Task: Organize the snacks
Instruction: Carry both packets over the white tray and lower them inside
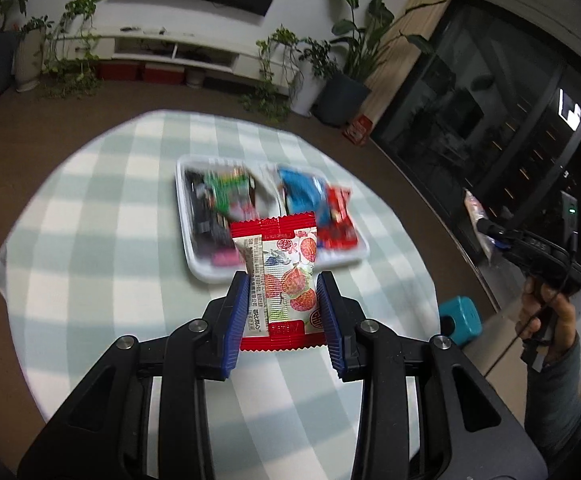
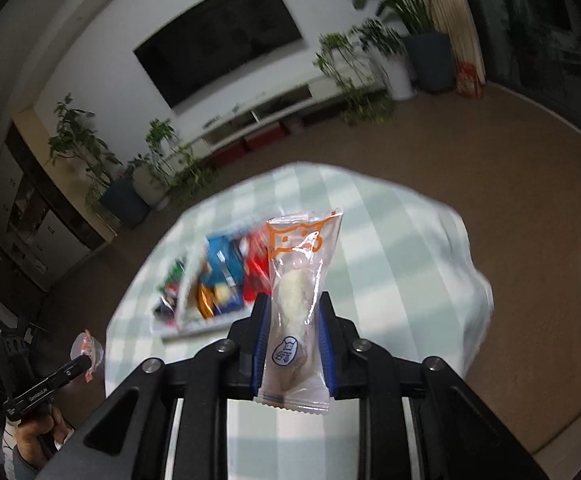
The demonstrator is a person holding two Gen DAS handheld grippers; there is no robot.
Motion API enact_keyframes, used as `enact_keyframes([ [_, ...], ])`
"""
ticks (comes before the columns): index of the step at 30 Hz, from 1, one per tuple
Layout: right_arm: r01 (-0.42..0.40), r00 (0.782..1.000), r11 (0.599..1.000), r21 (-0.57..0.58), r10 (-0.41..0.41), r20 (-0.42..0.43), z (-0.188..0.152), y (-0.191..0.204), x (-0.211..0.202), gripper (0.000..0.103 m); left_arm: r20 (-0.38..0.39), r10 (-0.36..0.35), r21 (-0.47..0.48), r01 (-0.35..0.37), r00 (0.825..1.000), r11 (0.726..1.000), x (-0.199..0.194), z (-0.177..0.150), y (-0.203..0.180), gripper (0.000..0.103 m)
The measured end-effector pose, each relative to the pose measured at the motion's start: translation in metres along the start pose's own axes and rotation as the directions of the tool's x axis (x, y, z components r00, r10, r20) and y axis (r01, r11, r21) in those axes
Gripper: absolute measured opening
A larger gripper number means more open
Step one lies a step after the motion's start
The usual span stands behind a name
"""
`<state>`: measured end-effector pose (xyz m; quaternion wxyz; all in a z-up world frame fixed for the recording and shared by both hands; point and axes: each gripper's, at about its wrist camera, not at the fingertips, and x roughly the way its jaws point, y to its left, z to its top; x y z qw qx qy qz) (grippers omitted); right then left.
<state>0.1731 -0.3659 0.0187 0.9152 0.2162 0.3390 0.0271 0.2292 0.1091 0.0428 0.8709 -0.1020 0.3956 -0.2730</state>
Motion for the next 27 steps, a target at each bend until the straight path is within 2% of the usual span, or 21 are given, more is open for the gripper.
enact_keyframes([
  [4, -0.079, 0.995, 0.993, -0.09, 0.084, 0.054, 0.04, 0.049, 0.011, 0.025, 0.04, 0.036, 0.016, -0.036, 0.999, 0.999, 0.018, 0.053, -0.005, 0.032],
  [6, -0.118, 0.991, 0.982, -0.144, 0.127, 0.049, 0.055, 0.08, 0.03, 0.025, 0.036, 0.056, 0.02, -0.057, 0.998, 0.998, 0.036, 0.071, -0.006, 0.032],
  [9, -0.15, 0.989, 0.97, -0.194, 0.15, -0.016, 0.064, 0.115, 0.071, 0.025, 0.006, 0.094, 0.019, -0.094, 0.996, 0.995, 0.073, 0.084, -0.004, 0.032],
  [12, -0.147, 0.986, 0.961, -0.234, 0.125, -0.108, 0.057, 0.139, 0.125, 0.025, -0.021, 0.124, 0.017, -0.124, 0.992, 0.992, 0.105, 0.081, 0.003, 0.032],
  [18, -0.094, 0.975, 0.961, -0.262, 0.036, -0.221, 0.028, 0.144, 0.2, 0.025, -0.066, 0.163, 0.011, -0.162, 0.984, 0.987, 0.16, 0.067, 0.024, 0.033],
  [27, -0.056, 0.965, 0.948, -0.313, -0.029, -0.261, 0.012, 0.135, 0.244, 0.026, -0.083, 0.194, 0.081, -0.187, 0.978, 0.979, 0.2, 0.063, 0.024, 0.034],
])
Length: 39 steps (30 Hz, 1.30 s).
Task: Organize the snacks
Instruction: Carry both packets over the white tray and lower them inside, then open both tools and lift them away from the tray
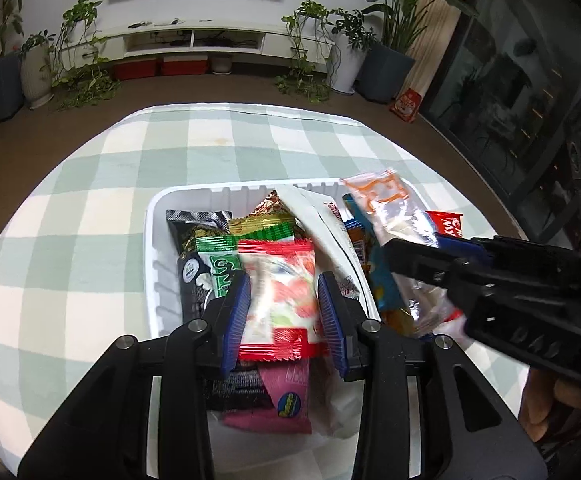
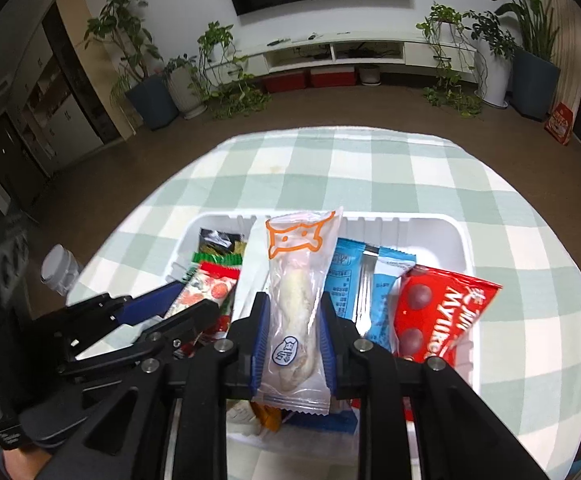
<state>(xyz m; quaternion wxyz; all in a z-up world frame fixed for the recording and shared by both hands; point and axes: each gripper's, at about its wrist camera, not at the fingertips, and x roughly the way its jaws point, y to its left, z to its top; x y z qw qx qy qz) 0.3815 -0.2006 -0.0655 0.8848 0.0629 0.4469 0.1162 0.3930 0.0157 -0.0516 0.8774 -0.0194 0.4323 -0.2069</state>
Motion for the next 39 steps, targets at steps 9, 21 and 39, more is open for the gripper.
enact_keyframes([
  [9, 0.028, 1.0, 0.999, -0.026, -0.028, 0.011, 0.0, 0.002, 0.011, 0.027, 0.0, 0.003, 0.025, -0.003, 1.0, 1.0, 0.005, 0.0, -0.002, 0.033],
  [21, 0.033, 0.999, 0.999, 0.004, -0.033, 0.021, -0.002, -0.007, 0.001, 0.04, 0.045, 0.055, 0.03, -0.056, 0.998, 0.998, -0.015, -0.002, -0.005, 0.065],
  [39, -0.018, 0.952, 1.0, 0.025, 0.009, 0.307, -0.082, 0.006, -0.147, 0.103, 0.357, 0.146, 0.022, -0.165, 0.922, 0.986, -0.177, -0.117, -0.071, 0.103],
])
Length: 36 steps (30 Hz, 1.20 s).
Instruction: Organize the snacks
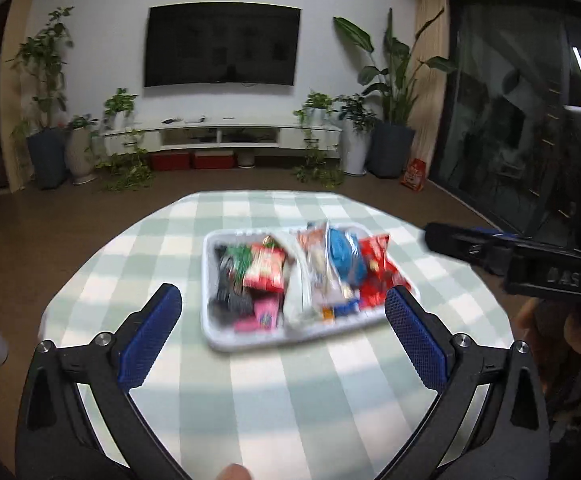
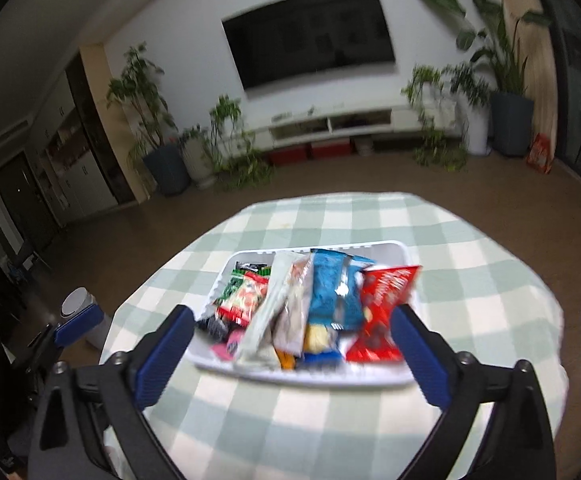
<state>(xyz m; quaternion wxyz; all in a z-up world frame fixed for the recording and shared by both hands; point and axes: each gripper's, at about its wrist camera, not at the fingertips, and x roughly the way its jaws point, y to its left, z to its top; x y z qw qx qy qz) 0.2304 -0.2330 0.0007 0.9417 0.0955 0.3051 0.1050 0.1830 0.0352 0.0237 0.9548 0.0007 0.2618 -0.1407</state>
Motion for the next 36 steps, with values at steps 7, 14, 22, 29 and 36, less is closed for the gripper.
enact_keyframes([
  [7, 0.071, 0.99, 0.997, 0.044, -0.076, 0.121, -0.083, -0.009, -0.082, 0.103, -0.063, 0.197, 0.02, -0.196, 0.978, 0.98, -0.052, -0.064, -0.033, 0.103],
  [14, 0.162, 0.973, 0.987, 0.024, -0.163, 0.162, -0.124, -0.006, -0.104, 0.103, -0.125, 0.163, -0.01, -0.165, 0.979, 0.986, -0.056, -0.1, -0.043, 0.103],
  [22, 0.215, 0.971, 0.976, 0.02, -0.216, 0.1, -0.143, -0.005, -0.098, 0.103, -0.159, 0.197, -0.02, -0.202, 0.967, 0.979, -0.049, -0.112, -0.04, 0.103],
  [29, 0.224, 0.973, 0.974, 0.015, -0.224, 0.055, -0.15, -0.004, -0.09, 0.103, -0.186, 0.199, -0.056, -0.213, 0.962, 0.975, -0.043, -0.111, -0.027, 0.103],
  [36, 0.229, 0.973, 0.973, -0.011, -0.228, 0.043, -0.153, 0.002, -0.086, 0.103, -0.201, 0.206, -0.06, -0.222, 0.958, 0.973, -0.04, -0.113, -0.023, 0.103],
])
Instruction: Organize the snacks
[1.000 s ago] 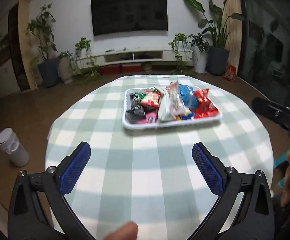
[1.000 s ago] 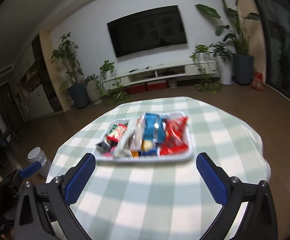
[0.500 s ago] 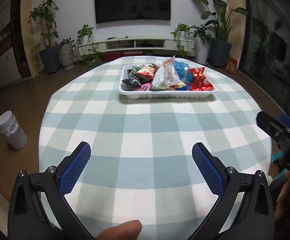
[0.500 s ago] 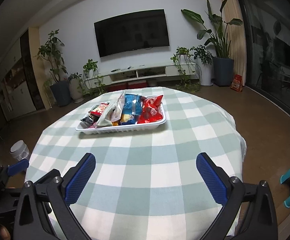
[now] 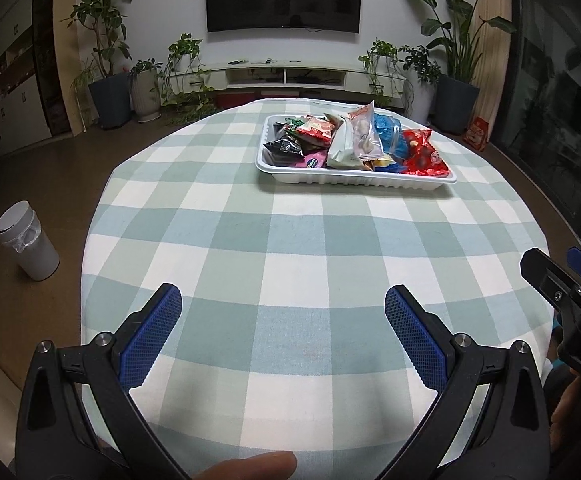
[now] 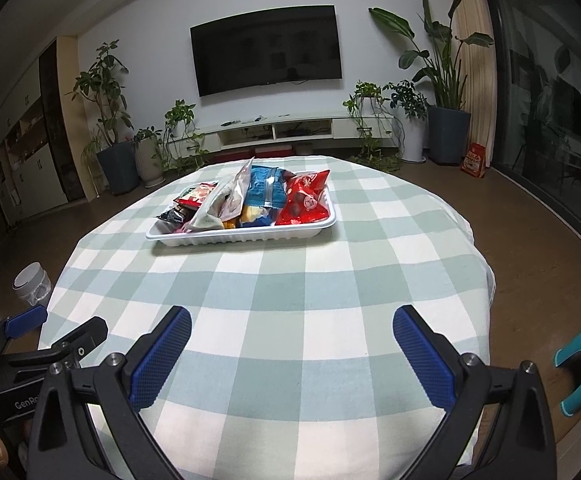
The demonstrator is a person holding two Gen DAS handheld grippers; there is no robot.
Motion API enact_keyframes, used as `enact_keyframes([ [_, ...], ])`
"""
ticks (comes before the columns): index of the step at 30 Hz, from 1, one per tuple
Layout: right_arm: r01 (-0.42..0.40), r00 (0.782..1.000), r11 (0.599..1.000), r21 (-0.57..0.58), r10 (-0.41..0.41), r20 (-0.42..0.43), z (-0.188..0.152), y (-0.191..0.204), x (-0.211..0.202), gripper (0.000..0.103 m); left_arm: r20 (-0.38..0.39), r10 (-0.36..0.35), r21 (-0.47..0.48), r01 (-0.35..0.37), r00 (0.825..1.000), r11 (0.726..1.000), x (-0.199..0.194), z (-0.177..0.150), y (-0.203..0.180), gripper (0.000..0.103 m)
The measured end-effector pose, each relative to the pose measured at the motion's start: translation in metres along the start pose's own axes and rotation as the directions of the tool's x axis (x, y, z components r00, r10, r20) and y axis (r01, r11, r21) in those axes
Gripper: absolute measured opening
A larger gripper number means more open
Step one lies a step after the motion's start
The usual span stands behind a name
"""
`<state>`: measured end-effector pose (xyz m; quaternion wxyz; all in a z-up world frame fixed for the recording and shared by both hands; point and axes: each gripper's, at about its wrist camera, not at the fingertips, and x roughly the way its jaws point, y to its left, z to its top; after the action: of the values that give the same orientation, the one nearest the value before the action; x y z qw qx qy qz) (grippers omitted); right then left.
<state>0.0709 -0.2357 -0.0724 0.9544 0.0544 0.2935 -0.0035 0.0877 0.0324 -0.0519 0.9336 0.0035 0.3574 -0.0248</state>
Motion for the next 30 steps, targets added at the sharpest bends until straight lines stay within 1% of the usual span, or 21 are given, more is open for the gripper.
enact_keyframes([
  [30, 0.002, 1.0, 1.0, -0.009, -0.002, -0.014, -0.0008, 0.0031, 0.0012, 0.103, -0.009, 0.004, 0.009, -0.004, 1.0, 1.0, 0.0042, -0.002, -0.002, 0.103],
])
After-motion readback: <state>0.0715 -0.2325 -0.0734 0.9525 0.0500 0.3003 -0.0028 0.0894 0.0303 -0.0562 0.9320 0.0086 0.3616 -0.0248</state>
